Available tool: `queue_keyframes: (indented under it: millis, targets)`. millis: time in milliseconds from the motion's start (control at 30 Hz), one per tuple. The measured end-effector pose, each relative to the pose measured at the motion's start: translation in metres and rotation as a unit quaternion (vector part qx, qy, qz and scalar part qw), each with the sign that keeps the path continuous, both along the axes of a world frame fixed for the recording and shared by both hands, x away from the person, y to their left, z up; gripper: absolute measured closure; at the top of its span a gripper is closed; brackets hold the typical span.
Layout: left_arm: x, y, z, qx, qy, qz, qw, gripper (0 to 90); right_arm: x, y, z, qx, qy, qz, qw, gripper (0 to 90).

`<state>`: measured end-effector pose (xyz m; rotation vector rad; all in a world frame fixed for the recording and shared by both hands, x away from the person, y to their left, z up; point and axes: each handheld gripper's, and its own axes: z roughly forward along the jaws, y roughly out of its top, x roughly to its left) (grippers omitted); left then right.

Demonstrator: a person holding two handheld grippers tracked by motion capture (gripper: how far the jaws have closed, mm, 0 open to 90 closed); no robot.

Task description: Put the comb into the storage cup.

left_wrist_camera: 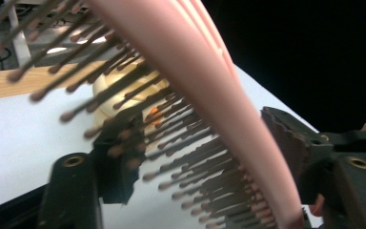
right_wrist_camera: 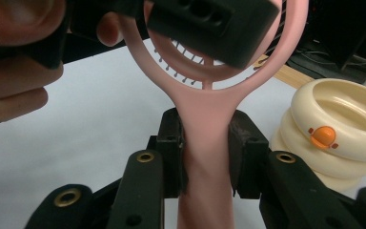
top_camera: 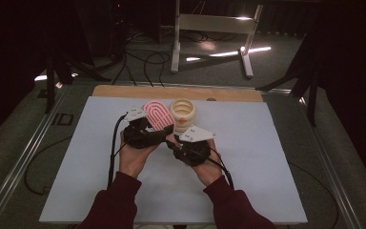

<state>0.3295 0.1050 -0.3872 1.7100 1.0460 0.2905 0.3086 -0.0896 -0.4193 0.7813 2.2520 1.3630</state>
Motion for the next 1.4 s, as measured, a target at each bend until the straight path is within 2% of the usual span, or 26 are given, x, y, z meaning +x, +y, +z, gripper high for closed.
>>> queue_keyframes:
  millis: [33, 133, 533, 767, 967, 1100, 1200, 1400]
  targets:
    - [0.000, 0.000, 0.000, -0.005, 0.000, -0.002, 1.0000, 44.9, -0.001, 0.001, 0.000, -0.003, 0.000, 0.002, 1.0000, 70.5]
    - [0.000, 0.001, 0.000, -0.009, 0.001, -0.001, 1.0000, 50.5, -0.001, 0.001, -0.001, -0.003, -0.001, 0.003, 1.0000, 70.5]
    - [0.000, 0.000, 0.000, -0.042, 0.005, -0.013, 0.9990, 59.7, 0.003, 0.001, -0.003, -0.007, 0.005, -0.002, 1.0000, 70.4]
    - [-0.001, 0.000, 0.001, -0.068, 0.002, -0.022, 0.9974, 62.7, 0.004, 0.000, -0.003, -0.005, 0.005, -0.003, 1.0000, 70.3]
    - [-0.003, -0.001, 0.003, -0.071, -0.009, -0.024, 0.9971, 63.5, 0.005, -0.001, -0.003, -0.001, 0.003, -0.003, 1.0000, 69.6]
    - [-0.004, -0.001, 0.004, -0.065, -0.015, -0.018, 0.9976, 64.0, 0.004, -0.001, -0.004, -0.001, 0.001, -0.005, 1.0000, 64.7]
    - [-0.004, 0.002, 0.005, -0.066, -0.017, -0.010, 0.9976, 64.3, 0.006, -0.006, -0.006, 0.001, 0.002, -0.003, 1.0000, 53.7]
    - [-0.005, 0.004, 0.005, -0.066, -0.020, -0.003, 0.9976, 64.3, 0.007, -0.012, -0.006, 0.002, 0.010, 0.000, 1.0000, 41.9]
